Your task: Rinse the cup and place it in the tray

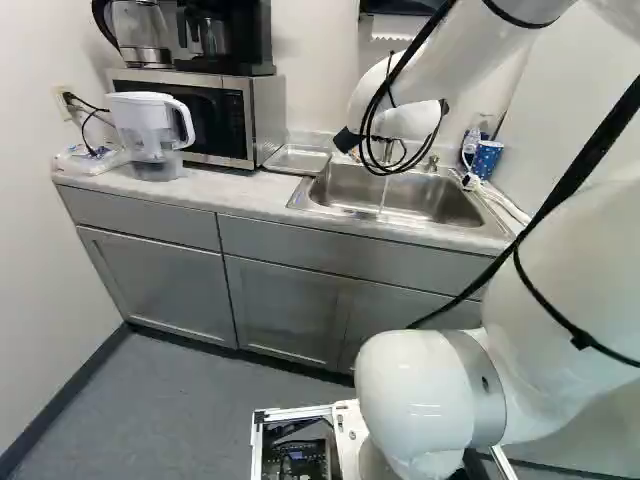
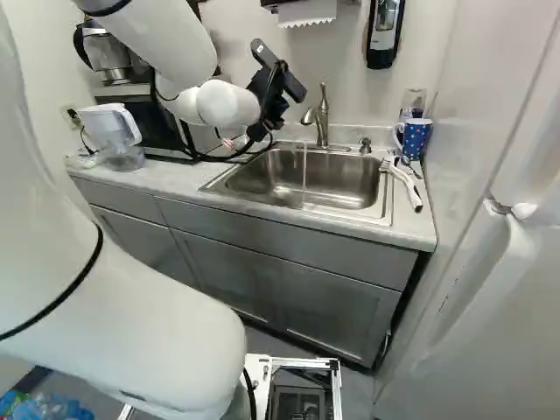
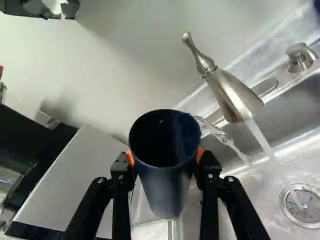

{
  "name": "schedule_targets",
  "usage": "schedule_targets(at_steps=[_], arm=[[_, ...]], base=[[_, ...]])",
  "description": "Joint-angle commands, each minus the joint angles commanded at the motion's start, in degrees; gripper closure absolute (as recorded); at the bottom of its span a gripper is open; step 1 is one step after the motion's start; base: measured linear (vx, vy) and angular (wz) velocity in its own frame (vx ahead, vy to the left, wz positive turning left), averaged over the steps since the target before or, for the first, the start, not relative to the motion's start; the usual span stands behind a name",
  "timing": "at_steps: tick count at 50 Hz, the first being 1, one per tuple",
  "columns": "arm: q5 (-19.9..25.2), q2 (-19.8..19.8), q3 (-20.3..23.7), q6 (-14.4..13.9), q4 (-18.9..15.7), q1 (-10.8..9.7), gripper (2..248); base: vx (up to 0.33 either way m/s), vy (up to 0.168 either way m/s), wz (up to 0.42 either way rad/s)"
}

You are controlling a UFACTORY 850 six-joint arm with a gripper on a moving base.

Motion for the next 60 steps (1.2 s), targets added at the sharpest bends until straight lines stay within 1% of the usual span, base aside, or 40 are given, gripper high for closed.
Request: schedule_targets(at_steps=[60], arm=[[0.0,0.0,0.0,36.13,0.0,0.0,125]], base=[[0.0,0.0,0.0]])
